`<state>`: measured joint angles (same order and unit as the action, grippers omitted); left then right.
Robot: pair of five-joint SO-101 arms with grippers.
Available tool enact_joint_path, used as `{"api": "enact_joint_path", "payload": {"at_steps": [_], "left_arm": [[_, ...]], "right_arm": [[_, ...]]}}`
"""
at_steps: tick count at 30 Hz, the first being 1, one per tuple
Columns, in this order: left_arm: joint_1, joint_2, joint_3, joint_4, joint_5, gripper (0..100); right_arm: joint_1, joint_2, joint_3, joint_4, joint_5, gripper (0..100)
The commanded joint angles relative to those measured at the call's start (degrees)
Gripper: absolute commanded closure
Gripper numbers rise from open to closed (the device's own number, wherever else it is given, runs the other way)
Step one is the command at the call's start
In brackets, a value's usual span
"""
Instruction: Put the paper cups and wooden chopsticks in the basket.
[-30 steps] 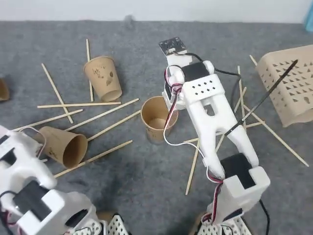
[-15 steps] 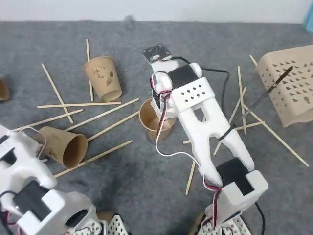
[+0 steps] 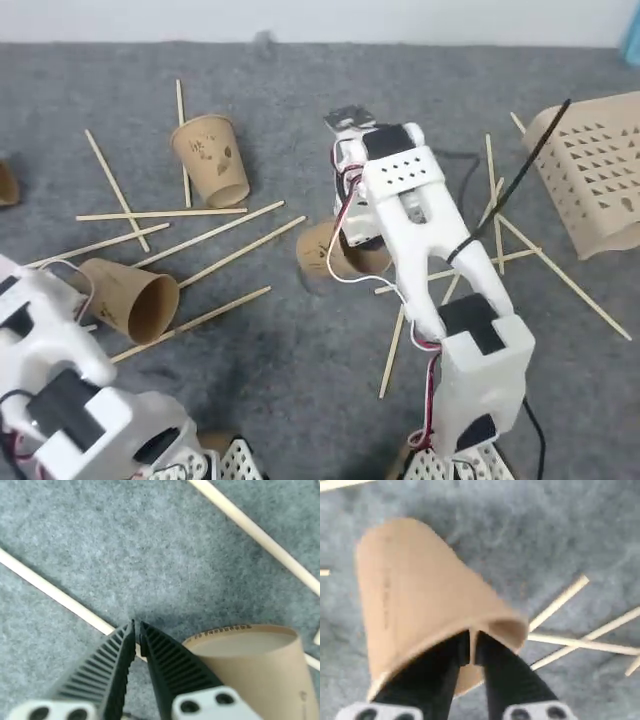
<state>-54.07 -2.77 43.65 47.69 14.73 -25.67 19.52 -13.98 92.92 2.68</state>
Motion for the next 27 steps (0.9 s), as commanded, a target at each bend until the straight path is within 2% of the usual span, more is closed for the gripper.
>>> {"api": "enact_joint_path", "payload": {"at_steps": [1,7,14,23,27], "left_arm": [[0.4,-0.9,-0.4,-0.9,-0.5,99],[0.3,-0.9,-0.4,-0.9,-0.5,99],[0.4,-0.9,-0.4,-0.9,-0.6,99],[0.2,-0.9,-0.3,-0.9,-0.6,99],[0.2,-0.9,-0.3,-0.9,-0.6,99]], "right_arm": [[-0.4,-1.3,-1.2,-0.1,1.9,98.8],[-1.2,-4.8,-5.5,3.1,2.3,97.7],[-6.6,-10.9,-11.3,6.4,2.2,84.7],[-11.9,0.0,-11.1,1.9,1.8,87.6],[-14.2,-0.7,-16.9,4.5,4.7,87.2]]}}
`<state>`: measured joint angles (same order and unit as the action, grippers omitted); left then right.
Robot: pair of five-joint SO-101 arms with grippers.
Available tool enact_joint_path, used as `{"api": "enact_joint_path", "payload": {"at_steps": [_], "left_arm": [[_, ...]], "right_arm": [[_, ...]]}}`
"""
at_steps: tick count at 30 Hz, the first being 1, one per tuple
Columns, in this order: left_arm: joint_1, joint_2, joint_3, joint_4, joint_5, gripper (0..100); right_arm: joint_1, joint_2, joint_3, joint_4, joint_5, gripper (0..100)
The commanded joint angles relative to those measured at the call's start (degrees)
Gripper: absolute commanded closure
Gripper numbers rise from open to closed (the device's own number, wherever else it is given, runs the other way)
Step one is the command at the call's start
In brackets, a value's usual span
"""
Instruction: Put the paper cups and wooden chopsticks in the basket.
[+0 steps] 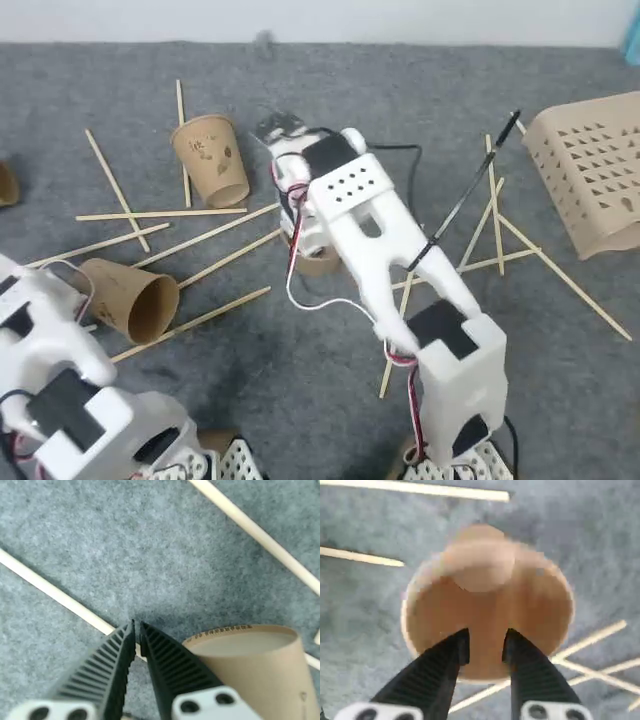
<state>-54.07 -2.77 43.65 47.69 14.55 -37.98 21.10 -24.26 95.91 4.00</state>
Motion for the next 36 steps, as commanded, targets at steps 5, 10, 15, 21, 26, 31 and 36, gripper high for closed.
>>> {"api": "enact_joint_path", "payload": {"at_steps": [5,10,15,21,26,31,36], "left_arm": [[0.2,-0.9,-0.3,-0.9,-0.4,99],[0.2,-0.9,-0.3,-0.9,-0.4,99],[0.4,-0.9,-0.4,-0.9,-0.4,99],[0.4,-0.9,-0.4,-0.9,-0.4,99],[0.3,-0.9,-0.3,-0.9,-0.4,99],[0.3,-0.9,-0.3,-0.9,-0.4,99],[0.3,-0.9,-0.3,-0.9,-0.4,99]], "right_arm": [[-2.9,-8.0,-17.7,7.3,9.9,87.2],[3.6,-14.3,-17.5,7.1,10.0,87.1],[6.8,-14.2,-11.3,6.8,9.7,85.5],[4.9,-12.7,-7.0,5.0,8.0,73.0],[5.0,-7.5,-4.5,2.2,6.4,72.4],[4.9,-0.3,-4.2,-0.4,2.9,72.4],[4.9,3.0,-4.3,-0.5,3.3,73.1]]}}
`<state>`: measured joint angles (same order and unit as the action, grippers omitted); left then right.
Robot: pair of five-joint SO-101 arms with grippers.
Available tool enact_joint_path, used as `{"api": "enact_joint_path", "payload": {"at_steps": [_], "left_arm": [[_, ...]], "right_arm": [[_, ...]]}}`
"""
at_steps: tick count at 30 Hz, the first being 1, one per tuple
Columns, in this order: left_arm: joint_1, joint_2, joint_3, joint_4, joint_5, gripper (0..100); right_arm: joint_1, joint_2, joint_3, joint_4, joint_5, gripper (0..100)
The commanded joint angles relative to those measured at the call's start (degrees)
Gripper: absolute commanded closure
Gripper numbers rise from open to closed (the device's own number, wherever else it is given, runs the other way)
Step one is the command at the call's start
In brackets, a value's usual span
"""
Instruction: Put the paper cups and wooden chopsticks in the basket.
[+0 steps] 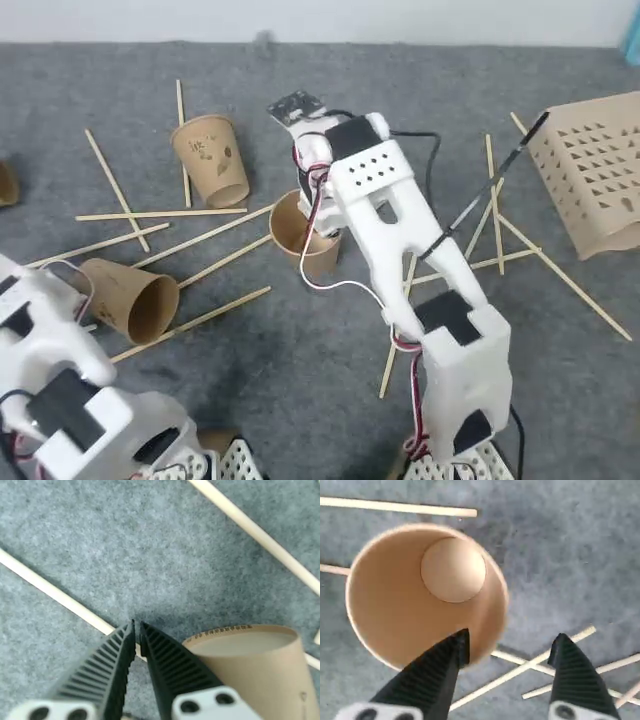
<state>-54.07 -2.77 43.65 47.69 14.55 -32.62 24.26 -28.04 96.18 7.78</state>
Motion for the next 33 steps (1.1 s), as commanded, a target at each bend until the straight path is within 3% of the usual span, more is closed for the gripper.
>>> {"api": "enact_joint_path", "payload": {"at_steps": [1,5,7,9,20,26,33], "left_arm": [[0.3,-0.9,-0.3,-0.9,-0.4,99],[0.3,-0.9,-0.3,-0.9,-0.4,99],[0.3,-0.9,-0.3,-0.9,-0.4,99],[0.3,-0.9,-0.3,-0.9,-0.4,99],[0.3,-0.9,-0.3,-0.9,-0.4,99],[0.3,-0.9,-0.3,-0.9,-0.4,99],[0.4,-0.9,-0.3,-0.9,-0.4,99]], "right_arm": [[-0.4,0.5,-0.5,-0.7,-0.4,75.3],[2.3,1.5,-0.5,-0.2,-0.4,99.8],[4.5,0.9,-0.5,1.4,-0.6,95.6],[6.9,-0.5,-0.5,3.2,-0.5,99.8],[26.8,-25.2,-0.3,6.8,2.6,99.1],[45.7,-35.1,-0.2,6.9,9.8,99.1],[67.0,-31.4,-0.1,6.7,20.1,99.1]]}}
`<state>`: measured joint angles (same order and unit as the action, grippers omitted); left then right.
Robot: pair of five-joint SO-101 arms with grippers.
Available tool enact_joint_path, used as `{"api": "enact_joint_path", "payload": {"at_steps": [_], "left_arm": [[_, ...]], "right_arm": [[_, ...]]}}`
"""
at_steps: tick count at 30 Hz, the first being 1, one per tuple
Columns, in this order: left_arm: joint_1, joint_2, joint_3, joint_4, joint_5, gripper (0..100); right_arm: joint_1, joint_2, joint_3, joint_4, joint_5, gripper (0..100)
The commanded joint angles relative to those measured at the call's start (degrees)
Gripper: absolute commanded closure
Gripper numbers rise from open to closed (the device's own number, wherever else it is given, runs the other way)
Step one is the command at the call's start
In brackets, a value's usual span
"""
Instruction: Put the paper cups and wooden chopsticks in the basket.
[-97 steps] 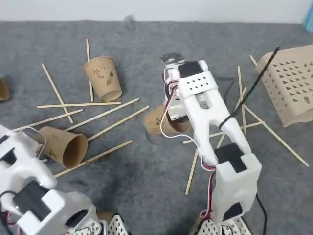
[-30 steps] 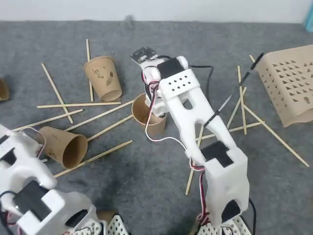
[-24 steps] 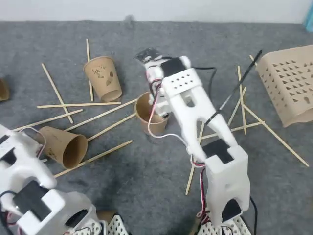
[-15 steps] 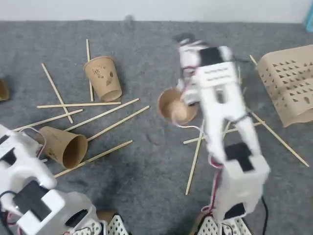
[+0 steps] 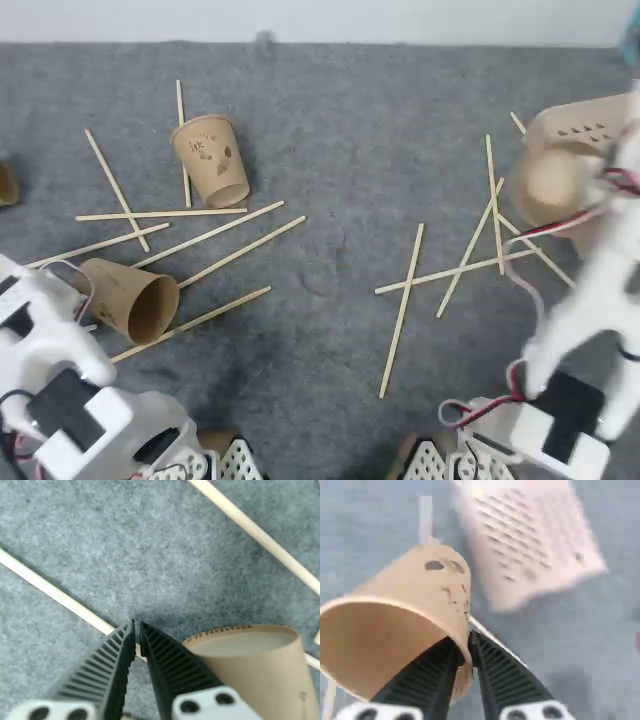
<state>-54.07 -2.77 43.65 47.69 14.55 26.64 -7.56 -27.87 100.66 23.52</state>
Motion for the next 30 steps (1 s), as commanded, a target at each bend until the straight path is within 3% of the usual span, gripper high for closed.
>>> {"api": "enact_joint_path", "payload": {"at_steps": [1,14,22,30], "left_arm": [[0.4,-0.9,-0.3,-0.9,-0.4,99],[0.2,-0.9,-0.3,-0.7,-0.5,99],[0.2,-0.9,-0.3,-0.7,-0.5,99],[0.2,-0.9,-0.3,-0.6,-0.5,99]], "right_arm": [[10.2,1.6,-0.3,2.2,5.9,99.1],[31.2,19.8,-0.7,-5.3,20.5,99.1],[37.0,23.5,-0.7,-5.3,27.3,99.1],[40.3,27.9,-0.7,-10.8,28.3,98.8]]}}
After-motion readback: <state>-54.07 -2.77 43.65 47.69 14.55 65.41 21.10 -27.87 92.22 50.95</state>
